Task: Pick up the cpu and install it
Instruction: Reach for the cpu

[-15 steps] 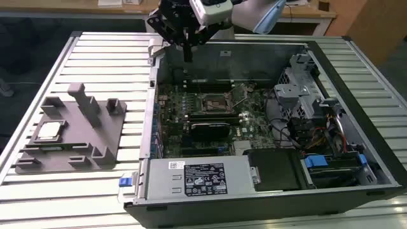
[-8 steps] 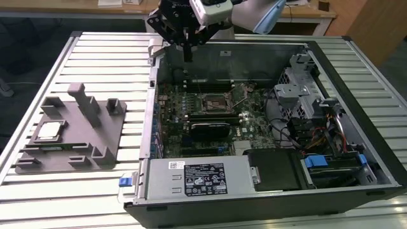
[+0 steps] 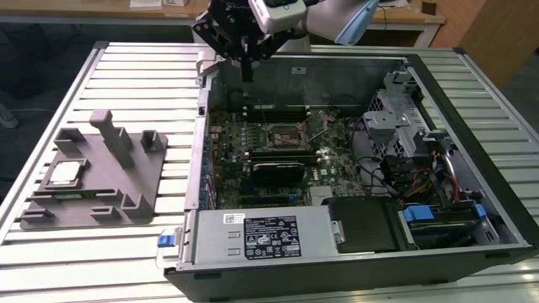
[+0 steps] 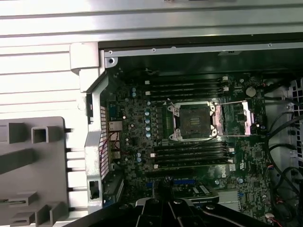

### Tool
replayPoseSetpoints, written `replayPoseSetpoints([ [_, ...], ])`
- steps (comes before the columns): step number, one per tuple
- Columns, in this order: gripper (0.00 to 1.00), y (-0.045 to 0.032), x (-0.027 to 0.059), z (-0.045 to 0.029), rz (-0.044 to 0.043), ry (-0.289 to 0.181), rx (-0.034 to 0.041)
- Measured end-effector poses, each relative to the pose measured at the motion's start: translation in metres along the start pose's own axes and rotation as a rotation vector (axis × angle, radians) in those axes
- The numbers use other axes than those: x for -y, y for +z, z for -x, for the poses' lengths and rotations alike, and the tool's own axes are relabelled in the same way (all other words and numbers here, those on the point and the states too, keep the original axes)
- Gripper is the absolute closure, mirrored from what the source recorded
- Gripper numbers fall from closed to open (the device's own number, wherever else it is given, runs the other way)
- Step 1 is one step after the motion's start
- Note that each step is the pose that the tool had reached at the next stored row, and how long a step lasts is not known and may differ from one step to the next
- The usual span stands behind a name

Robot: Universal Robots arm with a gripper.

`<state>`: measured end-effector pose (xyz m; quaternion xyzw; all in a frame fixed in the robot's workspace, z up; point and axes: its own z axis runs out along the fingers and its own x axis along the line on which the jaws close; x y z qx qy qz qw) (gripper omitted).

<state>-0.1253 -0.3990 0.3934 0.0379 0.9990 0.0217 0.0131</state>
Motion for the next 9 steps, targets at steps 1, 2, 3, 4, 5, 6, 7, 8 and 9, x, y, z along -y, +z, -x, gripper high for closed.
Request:
replayPoseSetpoints([
  [1, 0.89, 0.0000, 0.0000, -0.0006, 0.0001, 0.000, 0.0001],
  [2, 0.89, 0.0000, 0.0000, -0.0012, 0.0001, 0.000, 0.0001],
  [3, 0.89, 0.0000, 0.0001, -0.0017, 0.0001, 0.000, 0.0001],
  [4, 0.89, 0.0000, 0.0001, -0.0021, 0.0001, 0.000, 0.0001],
  [5, 0.89, 0.0000, 0.0002, -0.0027, 0.0001, 0.000, 0.0001],
  [6, 0.89, 0.0000, 0.0002, -0.0033, 0.0001, 0.000, 0.0001],
  [7, 0.89, 0.0000, 0.0003, -0.0038, 0.0001, 0.000, 0.0002],
  [8, 0.89, 0.0000, 0.0003, -0.0044, 0.0001, 0.000, 0.0002],
  [9, 0.89, -0.0001, 0.0003, -0.0048, 0.0001, 0.000, 0.0001],
])
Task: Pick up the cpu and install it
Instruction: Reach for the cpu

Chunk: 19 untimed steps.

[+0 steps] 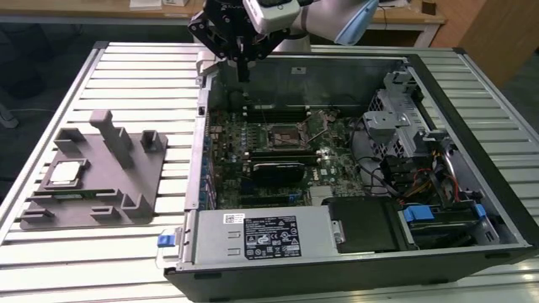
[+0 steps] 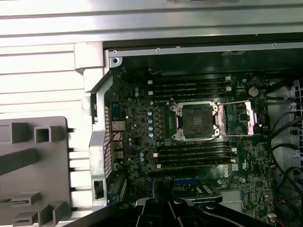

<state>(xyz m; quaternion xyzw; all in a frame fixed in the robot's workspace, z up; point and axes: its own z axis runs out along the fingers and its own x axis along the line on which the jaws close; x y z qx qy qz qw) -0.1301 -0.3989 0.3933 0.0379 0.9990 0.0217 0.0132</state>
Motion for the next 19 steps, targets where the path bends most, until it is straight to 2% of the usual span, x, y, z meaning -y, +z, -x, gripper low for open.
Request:
replayPoseSetpoints([
  [13, 0.89, -0.0002, 0.0004, -0.0051, 0.0009, 0.000, -0.0001],
  [19, 0.89, -0.0003, 0.0008, -0.0103, 0.0013, 0.000, 0.0002],
])
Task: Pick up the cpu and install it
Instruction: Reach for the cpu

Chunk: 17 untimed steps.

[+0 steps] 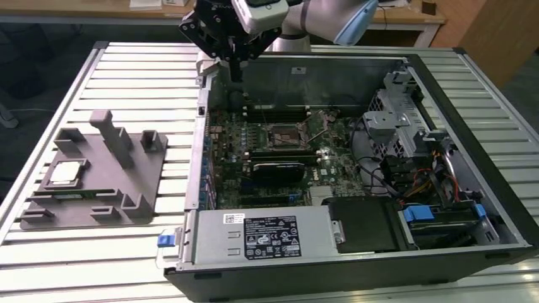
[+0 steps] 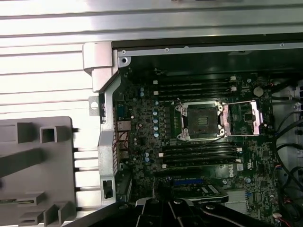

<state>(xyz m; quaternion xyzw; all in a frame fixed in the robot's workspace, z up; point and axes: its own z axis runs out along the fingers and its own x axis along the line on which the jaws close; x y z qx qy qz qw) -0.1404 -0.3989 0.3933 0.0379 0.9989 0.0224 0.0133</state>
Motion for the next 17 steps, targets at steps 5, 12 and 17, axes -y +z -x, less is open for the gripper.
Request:
replayPoseSetpoints([
  [5, 0.89, -0.0002, 0.0004, -0.0050, 0.0002, 0.000, 0.0005],
  [12, 0.89, -0.0004, 0.0009, -0.0125, 0.0003, 0.000, 0.0015],
  [17, 0.89, -0.0005, 0.0014, -0.0181, 0.0004, 0.000, 0.0023],
])
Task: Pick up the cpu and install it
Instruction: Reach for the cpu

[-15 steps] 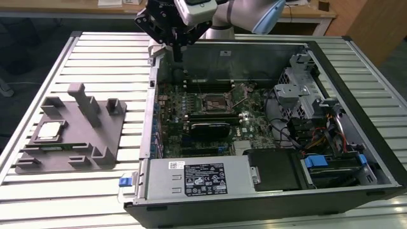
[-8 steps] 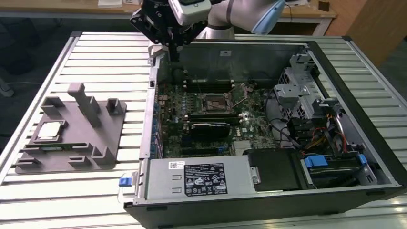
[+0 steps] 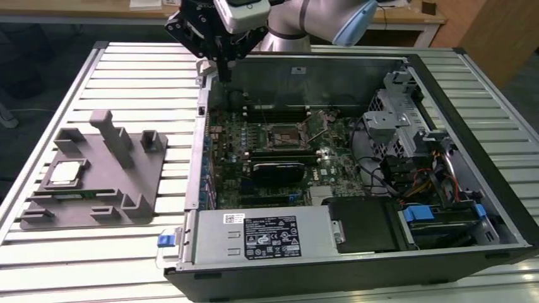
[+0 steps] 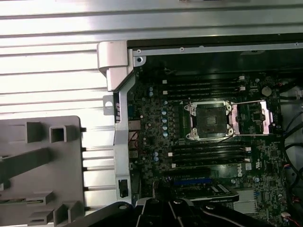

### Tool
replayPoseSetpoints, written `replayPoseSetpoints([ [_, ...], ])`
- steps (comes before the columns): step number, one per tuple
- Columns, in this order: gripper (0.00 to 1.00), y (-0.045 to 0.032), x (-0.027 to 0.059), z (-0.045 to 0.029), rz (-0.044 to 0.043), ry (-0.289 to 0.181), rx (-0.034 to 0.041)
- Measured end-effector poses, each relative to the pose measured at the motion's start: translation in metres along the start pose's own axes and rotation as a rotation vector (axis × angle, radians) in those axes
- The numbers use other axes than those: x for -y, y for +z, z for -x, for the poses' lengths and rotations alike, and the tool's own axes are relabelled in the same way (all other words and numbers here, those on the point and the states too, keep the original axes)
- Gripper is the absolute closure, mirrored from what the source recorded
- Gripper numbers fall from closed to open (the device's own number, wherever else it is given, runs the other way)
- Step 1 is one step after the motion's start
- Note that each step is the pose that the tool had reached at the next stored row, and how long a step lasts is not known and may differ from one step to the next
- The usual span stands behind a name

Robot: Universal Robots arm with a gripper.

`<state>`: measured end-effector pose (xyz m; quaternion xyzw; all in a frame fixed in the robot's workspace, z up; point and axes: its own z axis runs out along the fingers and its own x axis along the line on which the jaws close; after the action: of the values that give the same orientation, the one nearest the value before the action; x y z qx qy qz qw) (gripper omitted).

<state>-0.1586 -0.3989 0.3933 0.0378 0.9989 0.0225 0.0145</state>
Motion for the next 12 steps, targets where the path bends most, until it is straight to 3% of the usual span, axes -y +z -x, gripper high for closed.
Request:
replayPoseSetpoints([
  [12, 0.89, -0.0004, 0.0010, -0.0138, 0.0002, 0.000, 0.0021],
])
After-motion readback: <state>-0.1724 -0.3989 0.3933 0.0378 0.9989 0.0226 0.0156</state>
